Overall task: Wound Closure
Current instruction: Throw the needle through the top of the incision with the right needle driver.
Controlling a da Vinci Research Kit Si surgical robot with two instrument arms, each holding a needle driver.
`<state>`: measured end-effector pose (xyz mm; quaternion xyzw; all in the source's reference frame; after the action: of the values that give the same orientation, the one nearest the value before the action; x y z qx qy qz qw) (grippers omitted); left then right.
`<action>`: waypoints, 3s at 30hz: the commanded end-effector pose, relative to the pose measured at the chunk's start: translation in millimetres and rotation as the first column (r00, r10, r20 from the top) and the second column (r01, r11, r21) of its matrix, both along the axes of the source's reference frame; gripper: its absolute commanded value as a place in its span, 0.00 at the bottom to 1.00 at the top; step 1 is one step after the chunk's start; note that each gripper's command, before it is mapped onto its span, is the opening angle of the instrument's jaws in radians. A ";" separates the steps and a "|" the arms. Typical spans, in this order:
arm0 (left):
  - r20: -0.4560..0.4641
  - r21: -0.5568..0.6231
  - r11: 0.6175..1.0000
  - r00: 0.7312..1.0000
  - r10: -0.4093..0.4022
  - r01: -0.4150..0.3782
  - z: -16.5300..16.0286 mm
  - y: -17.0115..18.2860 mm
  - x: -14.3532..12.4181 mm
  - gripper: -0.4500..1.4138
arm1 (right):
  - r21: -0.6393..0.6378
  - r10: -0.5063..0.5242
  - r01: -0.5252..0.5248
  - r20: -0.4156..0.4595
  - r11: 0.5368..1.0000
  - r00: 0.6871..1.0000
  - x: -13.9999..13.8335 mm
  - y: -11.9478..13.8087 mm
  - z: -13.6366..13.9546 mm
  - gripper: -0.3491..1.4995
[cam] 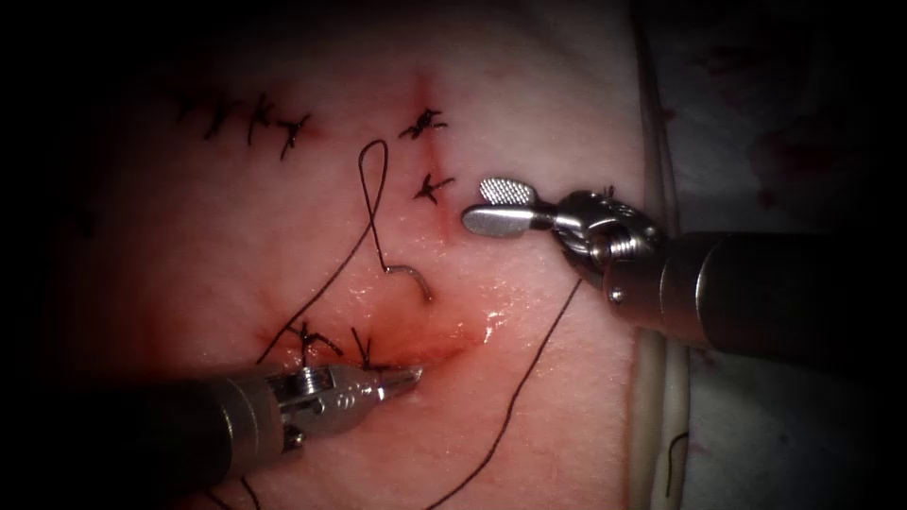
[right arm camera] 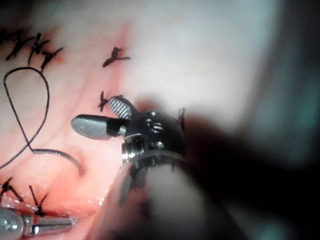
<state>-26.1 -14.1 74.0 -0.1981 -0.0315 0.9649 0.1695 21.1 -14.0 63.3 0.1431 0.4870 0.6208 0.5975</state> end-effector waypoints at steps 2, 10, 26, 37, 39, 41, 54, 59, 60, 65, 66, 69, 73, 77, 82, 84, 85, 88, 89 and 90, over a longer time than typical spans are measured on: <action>0.002 -0.001 1.000 1.000 0.001 -0.001 0.7 0.0 -0.6 0.00 | 0.022 -0.059 0.057 0.097 0.998 0.994 1.0 -1.0 -0.1 0.85; 0.002 -0.001 1.000 1.000 0.001 -0.001 0.7 -0.1 -0.5 0.00 | -0.023 -0.163 0.174 0.249 0.985 0.955 6.4 -3.2 -2.6 0.91; 0.003 -0.002 1.000 1.000 0.003 -0.003 0.7 -0.2 -0.3 0.00 | -0.197 -0.291 0.394 0.406 0.898 0.866 11.2 -5.1 -2.2 0.90; 0.003 -0.002 1.000 1.000 0.004 -0.004 0.6 -0.3 -0.2 0.00 | -0.297 -0.321 0.523 0.525 0.799 0.788 12.9 -5.1 -0.1 0.80; 0.003 -0.002 1.000 1.000 0.004 -0.003 0.6 -0.3 -0.2 0.00 | -0.294 -0.322 0.523 0.526 0.800 0.787 13.1 -5.1 -0.3 0.58; 0.003 -0.002 1.000 1.000 0.003 -0.003 0.6 -0.4 -0.2 0.00 | -0.287 -0.330 0.528 0.526 0.799 0.784 13.3 -5.2 -0.5 0.12; 0.003 -0.001 1.000 1.000 0.004 -0.004 0.5 -0.3 -0.2 0.00 | -0.324 -0.391 0.552 0.446 0.768 0.805 13.8 -5.4 -0.8 0.00; 0.003 -0.001 1.000 1.000 0.004 -0.004 0.5 -0.3 -0.1 0.00 | -0.287 -0.354 0.405 0.214 0.868 0.911 13.1 -4.9 -0.4 0.00; 0.003 -0.001 1.000 1.000 0.003 -0.003 0.5 -0.3 -0.2 0.00 | -0.274 -0.352 0.392 0.183 0.878 0.918 13.0 -4.8 -0.3 0.00; 0.003 0.000 1.000 1.000 0.003 -0.003 0.5 -0.3 -0.2 0.00 | -0.075 -0.244 0.243 -0.014 0.967 0.970 12.4 -4.6 0.5 0.00; 0.003 0.000 1.000 1.000 0.003 -0.003 0.5 -0.3 -0.2 0.00 | -0.075 -0.244 0.243 -0.014 0.967 0.970 12.4 -4.6 0.5 0.00; 0.003 0.000 1.000 1.000 0.003 -0.003 0.4 -0.2 -0.2 0.00 | 0.022 -0.212 0.211 0.055 0.977 0.976 12.1 -4.5 0.6 0.00; 0.002 0.000 1.000 1.000 0.001 -0.001 0.5 -0.2 -0.3 0.00 | 0.177 -0.191 0.173 0.088 0.969 0.978 11.8 -4.8 0.6 0.00; 0.002 0.000 1.000 1.000 0.001 -0.001 0.4 -0.2 -0.4 0.00 | 0.287 -0.206 0.171 0.100 0.942 0.973 11.7 -5.5 0.3 0.00; 0.001 -0.002 1.000 1.000 0.005 -0.005 0.4 -0.2 -0.5 0.00 | 0.368 -0.219 0.208 -0.010 0.906 0.976 12.0 -6.0 -0.1 0.00; 0.000 -0.001 1.000 1.000 0.005 -0.005 0.3 -0.3 -0.5 0.00 | 0.400 -0.207 0.212 -0.056 0.892 0.977 12.2 -6.5 -0.1 0.00; 0.000 -0.001 1.000 1.000 0.005 -0.005 0.3 -0.3 -0.5 0.00 | 0.418 -0.202 0.216 -0.080 0.882 0.976 12.3 -6.8 -0.1 0.00; 0.000 -0.001 1.000 1.000 0.010 -0.010 0.0 -0.3 -0.5 0.00 | 0.467 -0.188 0.234 -0.143 0.853 0.972 12.6 -8.2 0.2 0.00; 0.000 -0.002 1.000 1.000 0.015 -0.015 -0.1 -0.2 -0.5 0.00 | 0.497 -0.177 0.242 -0.175 0.834 0.969 12.8 -9.2 0.5 0.00; 0.000 -0.002 1.000 1.000 0.015 -0.015 -0.1 -0.2 -0.5 0.00 | 0.497 -0.177 0.242 -0.175 0.834 0.969 12.8 -9.2 0.5 0.00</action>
<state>-26.1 -14.2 73.3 -0.1977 -0.0318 0.9660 0.1635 33.0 -23.4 63.2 0.3886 0.3184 0.6520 0.5679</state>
